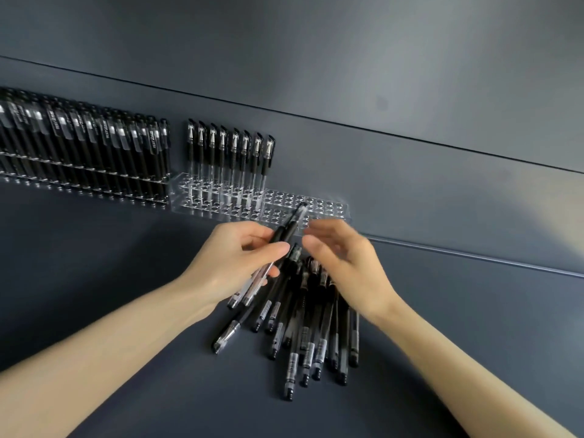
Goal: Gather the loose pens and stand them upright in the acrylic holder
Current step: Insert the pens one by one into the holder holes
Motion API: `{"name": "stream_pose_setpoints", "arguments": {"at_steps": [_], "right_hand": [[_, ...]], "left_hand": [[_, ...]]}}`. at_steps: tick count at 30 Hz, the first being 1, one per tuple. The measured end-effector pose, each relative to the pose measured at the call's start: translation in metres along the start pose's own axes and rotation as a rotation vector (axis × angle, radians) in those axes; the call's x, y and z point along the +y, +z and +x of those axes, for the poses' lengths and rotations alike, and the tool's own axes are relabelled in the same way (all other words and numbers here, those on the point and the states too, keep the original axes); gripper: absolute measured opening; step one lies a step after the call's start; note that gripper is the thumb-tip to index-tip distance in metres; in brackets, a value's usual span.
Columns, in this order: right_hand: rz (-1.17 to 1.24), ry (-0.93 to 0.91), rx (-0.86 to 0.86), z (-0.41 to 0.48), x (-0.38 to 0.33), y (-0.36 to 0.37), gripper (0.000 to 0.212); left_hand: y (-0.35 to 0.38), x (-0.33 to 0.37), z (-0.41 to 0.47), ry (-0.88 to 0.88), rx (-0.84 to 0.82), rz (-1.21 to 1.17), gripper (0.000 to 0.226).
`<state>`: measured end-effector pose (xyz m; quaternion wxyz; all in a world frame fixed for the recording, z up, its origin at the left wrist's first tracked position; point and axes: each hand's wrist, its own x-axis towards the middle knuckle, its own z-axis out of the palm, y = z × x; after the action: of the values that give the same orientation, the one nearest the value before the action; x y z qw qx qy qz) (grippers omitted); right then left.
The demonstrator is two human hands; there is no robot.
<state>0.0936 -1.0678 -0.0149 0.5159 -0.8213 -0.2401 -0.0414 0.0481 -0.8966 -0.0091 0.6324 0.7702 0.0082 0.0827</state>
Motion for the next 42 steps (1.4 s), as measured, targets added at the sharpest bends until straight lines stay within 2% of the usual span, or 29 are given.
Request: {"name": "stream_pose_setpoints", "arguments": {"at_steps": [1, 3, 7, 12, 17, 22, 27, 32, 36, 42], "right_hand": [[0.157, 0.016, 0.036, 0.004, -0.006, 0.0, 0.025], [0.324, 0.026, 0.101, 0.013, -0.017, 0.001, 0.019], [0.423, 0.012, 0.17, 0.034, -0.03, 0.009, 0.013], [0.339, -0.029, 0.278, 0.065, -0.038, 0.017, 0.025], [0.214, -0.094, 0.461, 0.096, -0.039, 0.017, 0.031], [-0.039, -0.239, 0.521, 0.121, -0.038, 0.021, 0.036], [-0.103, -0.293, 0.532, 0.137, -0.031, 0.028, 0.038], [-0.165, -0.302, 0.473, 0.143, -0.021, 0.034, 0.04], [-0.219, -0.302, 0.418, 0.144, -0.012, 0.035, 0.035], [-0.201, -0.297, 0.359, 0.144, -0.015, 0.03, 0.033]], "left_hand": [[0.001, 0.003, 0.001, 0.033, 0.008, -0.021, 0.008], [0.001, 0.007, 0.004, 0.104, 0.026, -0.028, 0.013], [-0.004, 0.007, 0.019, 0.172, 0.038, -0.076, 0.017], [-0.017, 0.002, 0.049, 0.193, 0.067, -0.175, 0.013], [-0.031, -0.01, 0.075, 0.27, 0.206, -0.099, 0.014], [-0.035, -0.022, 0.08, 0.277, 0.258, -0.06, 0.021], [-0.039, -0.029, 0.088, 0.248, 0.271, -0.089, 0.022], [-0.038, -0.028, 0.093, 0.252, 0.284, -0.116, 0.022], [-0.035, -0.029, 0.092, 0.261, 0.277, -0.118, 0.022], [-0.037, -0.03, 0.092, 0.252, 0.275, -0.125, 0.021]]}}
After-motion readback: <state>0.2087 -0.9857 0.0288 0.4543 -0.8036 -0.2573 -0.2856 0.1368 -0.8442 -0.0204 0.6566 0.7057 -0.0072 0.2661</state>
